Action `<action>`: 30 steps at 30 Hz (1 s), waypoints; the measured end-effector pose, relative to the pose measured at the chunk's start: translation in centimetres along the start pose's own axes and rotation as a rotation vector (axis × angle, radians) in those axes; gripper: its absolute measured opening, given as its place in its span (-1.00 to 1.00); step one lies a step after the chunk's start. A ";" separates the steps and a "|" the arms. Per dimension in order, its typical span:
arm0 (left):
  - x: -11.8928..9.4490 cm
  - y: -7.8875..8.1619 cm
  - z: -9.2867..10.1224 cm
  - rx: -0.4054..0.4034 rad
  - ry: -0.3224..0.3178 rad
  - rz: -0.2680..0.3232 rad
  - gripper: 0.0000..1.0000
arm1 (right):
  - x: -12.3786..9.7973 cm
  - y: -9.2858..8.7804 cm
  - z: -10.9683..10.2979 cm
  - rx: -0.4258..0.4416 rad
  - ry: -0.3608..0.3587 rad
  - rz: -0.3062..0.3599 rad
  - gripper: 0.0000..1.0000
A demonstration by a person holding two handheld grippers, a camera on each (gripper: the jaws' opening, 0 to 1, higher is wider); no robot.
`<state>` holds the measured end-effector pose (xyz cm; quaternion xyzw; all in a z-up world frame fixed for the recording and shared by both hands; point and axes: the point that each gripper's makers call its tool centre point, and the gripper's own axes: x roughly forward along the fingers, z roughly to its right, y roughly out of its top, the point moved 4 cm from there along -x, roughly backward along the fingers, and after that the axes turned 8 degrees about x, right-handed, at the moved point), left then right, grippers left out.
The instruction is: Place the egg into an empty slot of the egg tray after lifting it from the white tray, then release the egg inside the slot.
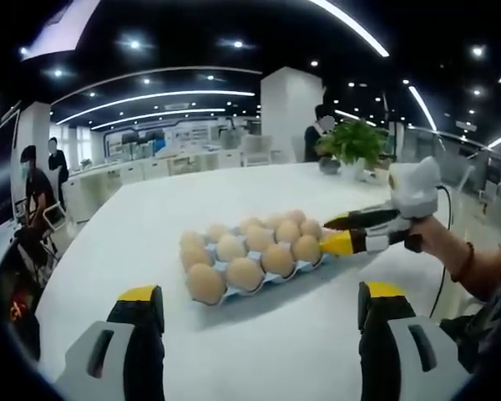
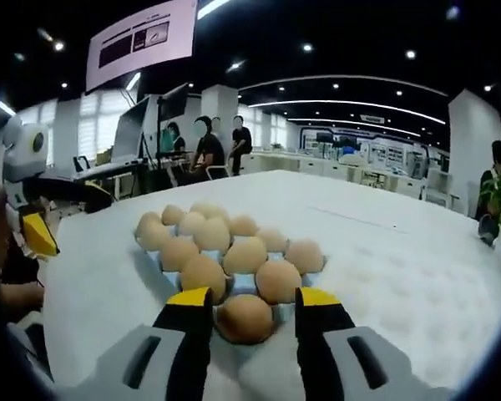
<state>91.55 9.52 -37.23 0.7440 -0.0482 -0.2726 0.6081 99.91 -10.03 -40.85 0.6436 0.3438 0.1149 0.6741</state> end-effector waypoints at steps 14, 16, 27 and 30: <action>0.5 0.6 0.2 0.000 -0.007 0.017 1.00 | -1.9 1.6 2.0 -0.035 -0.016 -0.022 0.67; 0.6 0.7 0.2 0.001 -0.006 0.018 1.00 | -2.2 1.6 2.6 -0.041 -0.037 -0.030 0.71; 0.4 1.1 0.1 0.009 0.000 0.018 1.00 | -4.9 1.5 4.7 -0.016 -0.042 -0.057 0.94; 0.4 1.1 0.1 0.008 0.002 0.017 1.00 | -5.7 1.5 5.2 -0.015 -0.044 -0.058 0.96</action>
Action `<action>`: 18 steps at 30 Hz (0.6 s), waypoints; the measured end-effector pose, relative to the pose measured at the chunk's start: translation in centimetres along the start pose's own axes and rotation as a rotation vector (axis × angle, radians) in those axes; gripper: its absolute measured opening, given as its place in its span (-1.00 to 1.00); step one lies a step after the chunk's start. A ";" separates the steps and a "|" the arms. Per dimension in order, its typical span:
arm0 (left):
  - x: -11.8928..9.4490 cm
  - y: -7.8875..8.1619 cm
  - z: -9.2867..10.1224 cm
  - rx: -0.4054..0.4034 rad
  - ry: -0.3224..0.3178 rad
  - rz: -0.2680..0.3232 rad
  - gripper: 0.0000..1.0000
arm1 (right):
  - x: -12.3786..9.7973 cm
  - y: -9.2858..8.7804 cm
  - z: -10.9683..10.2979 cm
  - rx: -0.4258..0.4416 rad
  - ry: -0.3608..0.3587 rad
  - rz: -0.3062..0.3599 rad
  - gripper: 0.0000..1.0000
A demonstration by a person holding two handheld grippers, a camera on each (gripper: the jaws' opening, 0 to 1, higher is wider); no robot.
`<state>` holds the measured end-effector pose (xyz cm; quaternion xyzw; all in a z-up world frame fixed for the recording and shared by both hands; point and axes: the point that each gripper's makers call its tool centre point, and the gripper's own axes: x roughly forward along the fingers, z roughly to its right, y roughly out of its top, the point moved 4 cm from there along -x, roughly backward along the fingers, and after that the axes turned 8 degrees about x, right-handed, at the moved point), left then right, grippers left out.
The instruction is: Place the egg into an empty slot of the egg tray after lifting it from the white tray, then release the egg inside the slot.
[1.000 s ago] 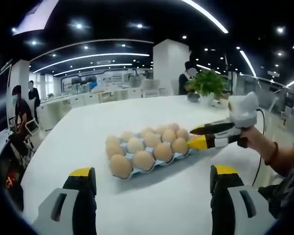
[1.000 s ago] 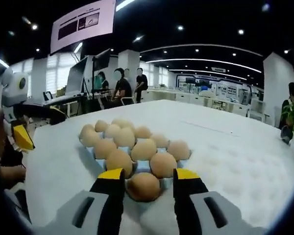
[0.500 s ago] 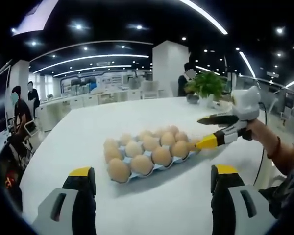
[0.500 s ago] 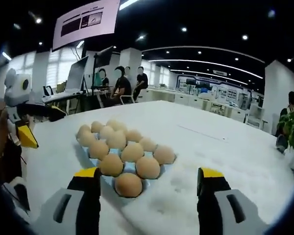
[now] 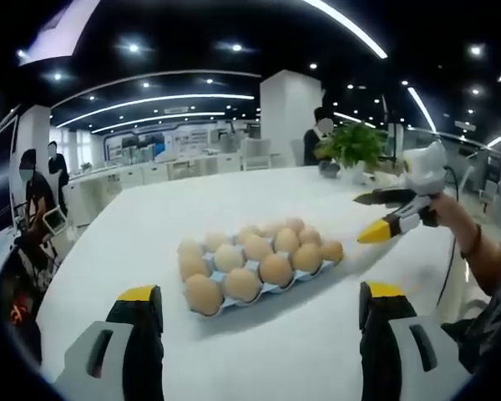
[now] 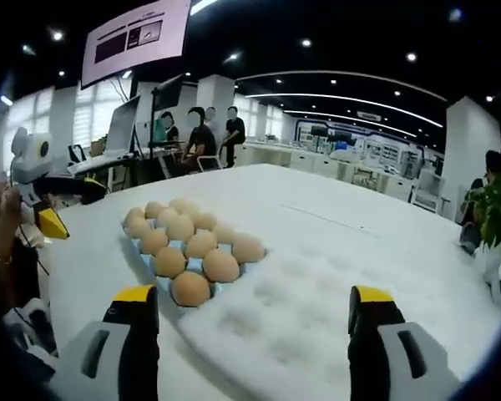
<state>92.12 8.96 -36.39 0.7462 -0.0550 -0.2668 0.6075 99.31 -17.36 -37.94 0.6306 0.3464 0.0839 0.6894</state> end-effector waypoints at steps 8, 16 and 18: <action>-0.3 0.6 -0.2 0.021 0.009 -0.001 1.00 | -2.8 -0.3 1.6 0.005 0.004 0.007 0.96; -0.4 0.6 0.0 0.019 0.018 -0.014 1.00 | -5.2 -0.4 3.5 0.033 0.027 0.013 0.96; -0.4 0.5 0.0 0.026 0.024 -0.026 1.00 | -5.9 -0.8 3.9 0.035 0.030 0.008 0.96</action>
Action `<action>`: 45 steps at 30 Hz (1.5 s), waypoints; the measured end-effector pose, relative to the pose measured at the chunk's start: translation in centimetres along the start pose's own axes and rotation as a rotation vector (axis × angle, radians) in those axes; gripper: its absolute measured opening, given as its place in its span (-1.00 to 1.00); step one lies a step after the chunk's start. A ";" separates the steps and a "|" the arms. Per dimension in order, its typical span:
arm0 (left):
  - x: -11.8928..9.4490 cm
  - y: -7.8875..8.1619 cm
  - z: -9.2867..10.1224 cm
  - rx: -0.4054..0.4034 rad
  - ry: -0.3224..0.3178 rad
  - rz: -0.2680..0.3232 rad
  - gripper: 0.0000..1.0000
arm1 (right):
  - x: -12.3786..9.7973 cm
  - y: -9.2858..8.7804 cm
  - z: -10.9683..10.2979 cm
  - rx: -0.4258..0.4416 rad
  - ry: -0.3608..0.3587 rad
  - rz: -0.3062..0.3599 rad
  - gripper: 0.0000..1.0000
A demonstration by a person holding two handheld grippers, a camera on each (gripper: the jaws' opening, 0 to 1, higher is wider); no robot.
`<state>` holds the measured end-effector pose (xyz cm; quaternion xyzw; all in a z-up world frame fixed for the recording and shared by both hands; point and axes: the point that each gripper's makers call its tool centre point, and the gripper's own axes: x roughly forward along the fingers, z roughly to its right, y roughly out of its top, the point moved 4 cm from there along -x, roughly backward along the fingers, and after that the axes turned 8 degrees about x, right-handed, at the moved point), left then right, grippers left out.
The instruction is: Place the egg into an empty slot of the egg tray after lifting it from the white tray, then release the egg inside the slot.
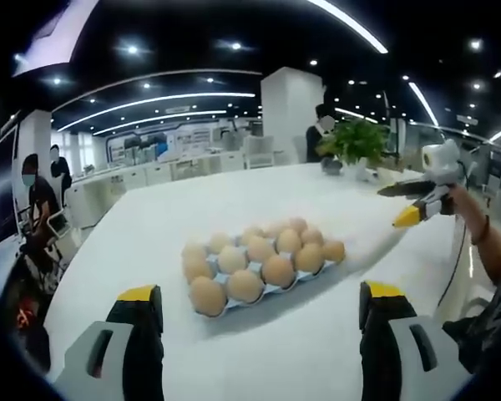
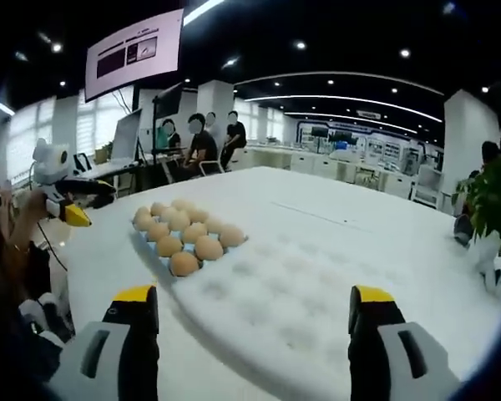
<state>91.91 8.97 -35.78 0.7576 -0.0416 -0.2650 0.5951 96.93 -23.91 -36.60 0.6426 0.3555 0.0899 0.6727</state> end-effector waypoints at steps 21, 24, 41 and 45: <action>-0.3 0.2 1.7 0.020 -0.003 0.003 1.00 | -6.5 -2.7 2.9 0.015 -0.080 -0.004 0.96; -0.3 0.2 1.8 0.019 -0.004 0.001 1.00 | -6.7 -2.8 3.1 0.022 -0.084 -0.003 0.96; -0.4 0.2 1.8 0.022 0.000 0.005 1.00 | -6.8 -3.3 3.2 0.021 -0.091 -0.002 0.95; -0.4 0.3 1.7 0.023 0.004 0.005 1.00 | -6.6 -3.5 3.2 0.016 -0.092 -0.008 0.95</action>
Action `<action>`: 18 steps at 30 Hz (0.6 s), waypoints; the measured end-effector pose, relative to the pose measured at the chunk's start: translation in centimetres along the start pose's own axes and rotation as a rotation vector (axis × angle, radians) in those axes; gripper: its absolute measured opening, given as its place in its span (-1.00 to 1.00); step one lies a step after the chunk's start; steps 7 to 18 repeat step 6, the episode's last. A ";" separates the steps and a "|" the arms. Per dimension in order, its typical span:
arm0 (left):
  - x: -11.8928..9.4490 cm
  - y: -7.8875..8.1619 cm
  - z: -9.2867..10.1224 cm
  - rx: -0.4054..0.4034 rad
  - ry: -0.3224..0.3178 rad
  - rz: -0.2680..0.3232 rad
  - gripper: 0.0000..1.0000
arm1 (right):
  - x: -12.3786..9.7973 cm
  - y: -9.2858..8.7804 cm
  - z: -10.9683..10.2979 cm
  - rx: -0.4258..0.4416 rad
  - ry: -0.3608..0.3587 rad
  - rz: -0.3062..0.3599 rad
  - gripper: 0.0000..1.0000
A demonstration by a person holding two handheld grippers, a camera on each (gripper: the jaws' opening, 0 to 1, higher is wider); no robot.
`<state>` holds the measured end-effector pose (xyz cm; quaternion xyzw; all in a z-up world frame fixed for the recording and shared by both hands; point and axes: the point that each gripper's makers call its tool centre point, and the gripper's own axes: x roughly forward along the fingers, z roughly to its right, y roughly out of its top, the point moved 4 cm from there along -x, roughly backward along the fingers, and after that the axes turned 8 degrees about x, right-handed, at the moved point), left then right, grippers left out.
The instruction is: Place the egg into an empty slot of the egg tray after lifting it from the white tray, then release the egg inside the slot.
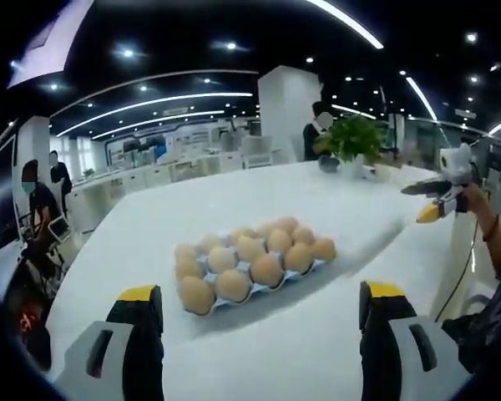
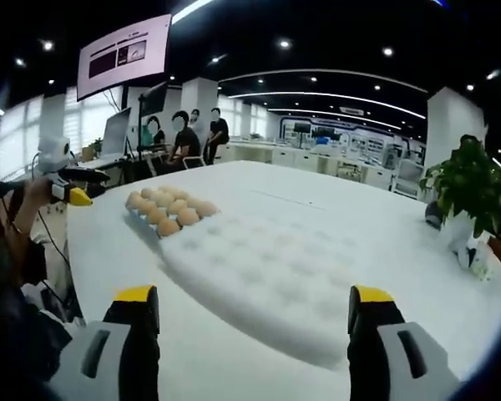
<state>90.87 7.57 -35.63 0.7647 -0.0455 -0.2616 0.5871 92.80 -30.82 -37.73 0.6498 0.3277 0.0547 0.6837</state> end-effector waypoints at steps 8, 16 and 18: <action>0.0 0.0 0.0 0.003 -0.001 0.000 1.00 | 0.0 -0.1 0.0 0.004 -0.002 0.002 0.94; 0.0 0.0 0.0 0.003 -0.001 0.000 1.00 | 0.0 -0.1 0.0 0.004 -0.002 0.002 0.94; 0.0 0.0 0.0 0.003 -0.001 0.000 1.00 | 0.0 -0.1 0.0 0.004 -0.002 0.002 0.94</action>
